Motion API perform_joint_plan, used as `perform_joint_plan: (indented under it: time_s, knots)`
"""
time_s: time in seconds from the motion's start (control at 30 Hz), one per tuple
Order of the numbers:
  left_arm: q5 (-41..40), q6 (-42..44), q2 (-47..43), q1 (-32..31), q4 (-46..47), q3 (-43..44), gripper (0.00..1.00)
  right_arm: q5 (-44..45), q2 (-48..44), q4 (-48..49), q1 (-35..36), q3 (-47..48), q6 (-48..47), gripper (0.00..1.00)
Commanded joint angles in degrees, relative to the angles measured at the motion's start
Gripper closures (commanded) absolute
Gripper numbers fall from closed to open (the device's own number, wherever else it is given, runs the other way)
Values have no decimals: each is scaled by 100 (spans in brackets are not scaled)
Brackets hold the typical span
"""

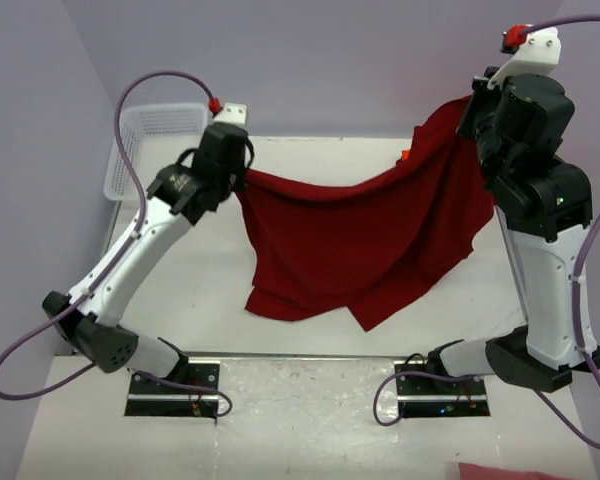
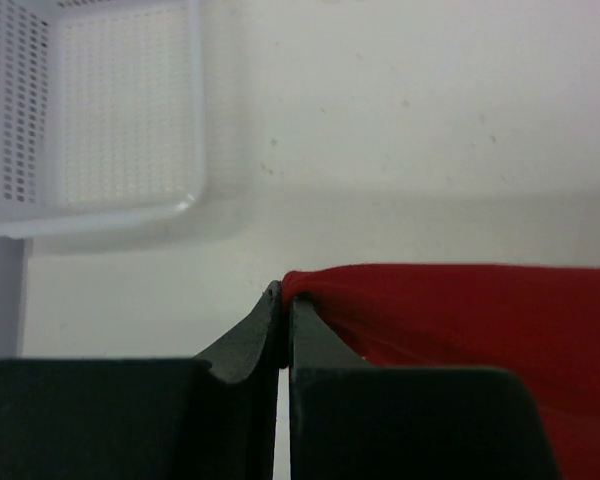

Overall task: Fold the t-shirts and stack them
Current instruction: Flatten out the tshirt

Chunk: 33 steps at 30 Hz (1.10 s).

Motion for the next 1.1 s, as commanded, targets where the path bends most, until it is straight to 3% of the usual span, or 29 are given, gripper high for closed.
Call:
perform_joint_plan:
  time_s: [0.0, 0.17, 0.33, 0.47, 0.77, 0.97, 1.07]
  knots:
    - [1173, 539, 226, 1396, 847, 1378, 100, -37, -70, 295, -78, 569, -328, 100]
    - [1024, 732, 325, 1671, 415, 2386, 100, 42, -340, 304, -104, 588, -618, 100]
    - [1129, 724, -342, 1671, 458, 1913, 100, 25, -781, 462, -113, 236, -776, 100]
    - [997, 768, -1210, 1671, 573, 1482, 100, -203, -1001, 384, -95, 515, -847, 100]
    - [1103, 891, -1925, 1663, 449, 1938, 100, -739, -1264, 277, -16, 1150, -829, 100]
    - [1330, 883, -1346, 1663, 739, 2272, 100, -977, -1195, 585, -7, 1422, -1075, 100]
    - [1577, 751, -836, 1663, 888, 2413, 100, -969, -1186, 1251, -16, 785, -1425, 100]
